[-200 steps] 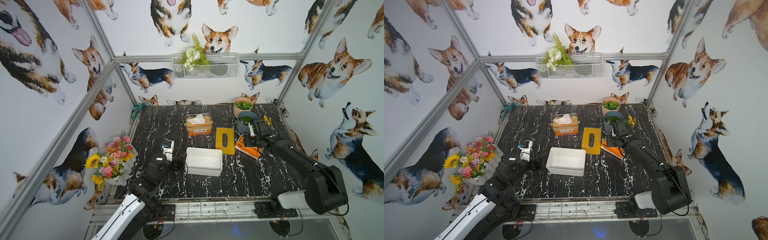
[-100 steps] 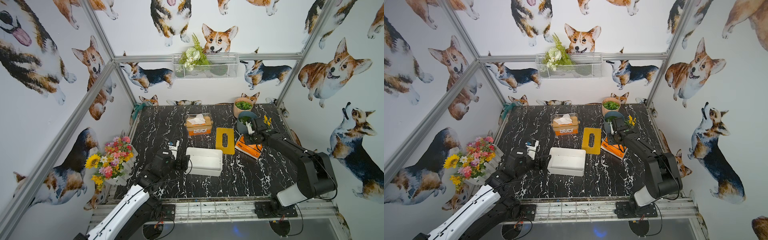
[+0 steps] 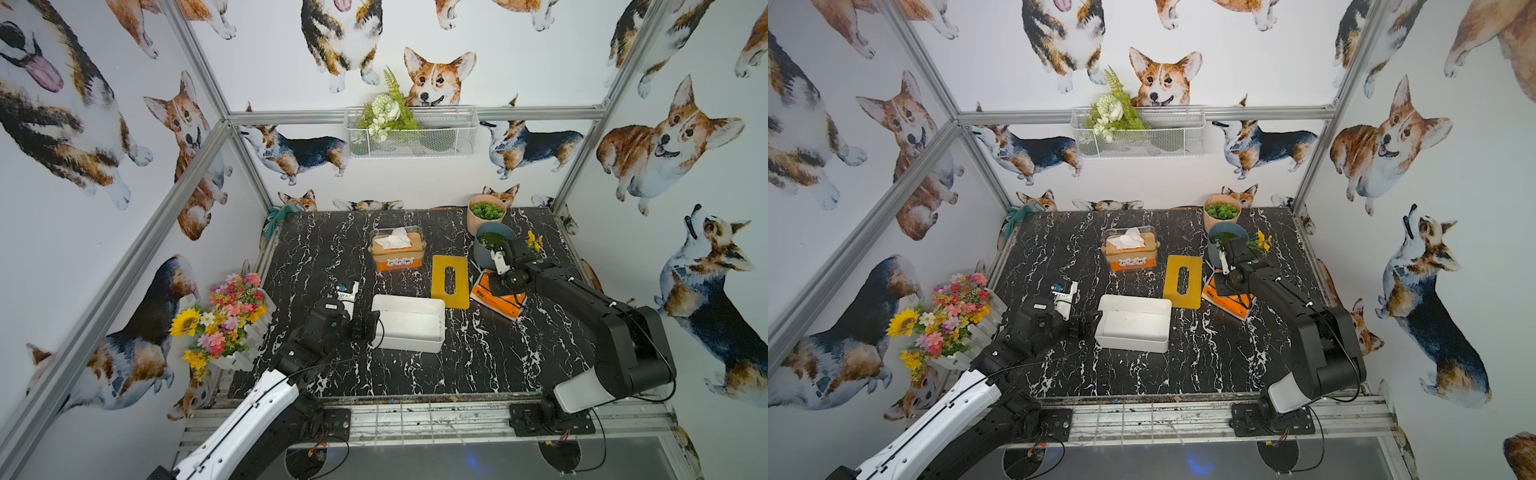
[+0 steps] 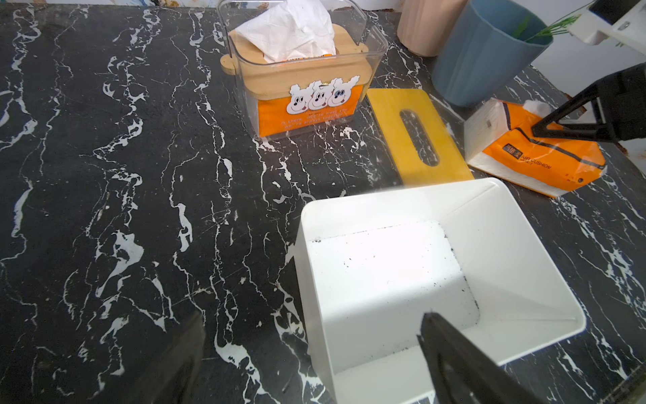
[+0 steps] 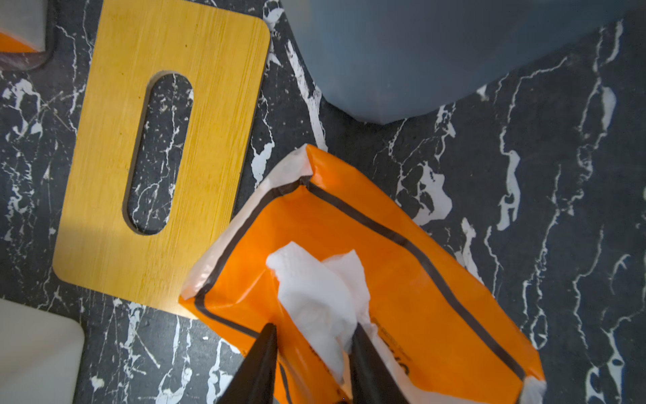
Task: Put the tissue paper into the tissue box
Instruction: Pick up the paper towel from the center of the board.
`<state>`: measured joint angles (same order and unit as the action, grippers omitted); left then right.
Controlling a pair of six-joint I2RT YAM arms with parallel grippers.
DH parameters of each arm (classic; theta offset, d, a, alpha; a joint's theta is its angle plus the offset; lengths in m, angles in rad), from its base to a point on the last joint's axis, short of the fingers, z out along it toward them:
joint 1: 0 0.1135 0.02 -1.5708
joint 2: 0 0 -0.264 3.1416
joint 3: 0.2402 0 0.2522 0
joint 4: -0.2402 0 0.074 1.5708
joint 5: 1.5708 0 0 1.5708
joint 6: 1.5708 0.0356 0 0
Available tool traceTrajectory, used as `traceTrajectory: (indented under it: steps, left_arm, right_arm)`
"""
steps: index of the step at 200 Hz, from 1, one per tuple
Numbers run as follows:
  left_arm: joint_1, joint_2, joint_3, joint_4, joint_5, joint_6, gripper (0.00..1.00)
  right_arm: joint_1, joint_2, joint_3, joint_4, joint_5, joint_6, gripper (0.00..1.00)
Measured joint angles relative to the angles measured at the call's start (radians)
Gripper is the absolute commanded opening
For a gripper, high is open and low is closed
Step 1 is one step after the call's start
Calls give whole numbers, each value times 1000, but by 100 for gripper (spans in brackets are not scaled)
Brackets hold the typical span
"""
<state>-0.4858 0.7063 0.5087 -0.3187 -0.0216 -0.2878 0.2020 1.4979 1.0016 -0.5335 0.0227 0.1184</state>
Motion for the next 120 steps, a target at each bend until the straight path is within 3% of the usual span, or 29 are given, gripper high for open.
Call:
traceTrajectory:
  steps: [48, 120]
  left_arm:
    - [0, -6, -1, 0, 0, 0, 100]
    - [0, -9, -1, 0, 0, 0, 100]
  right_arm:
    - [0, -35, -9, -48, 0, 4, 26]
    - [0, -55, -17, -99, -50, 29, 0]
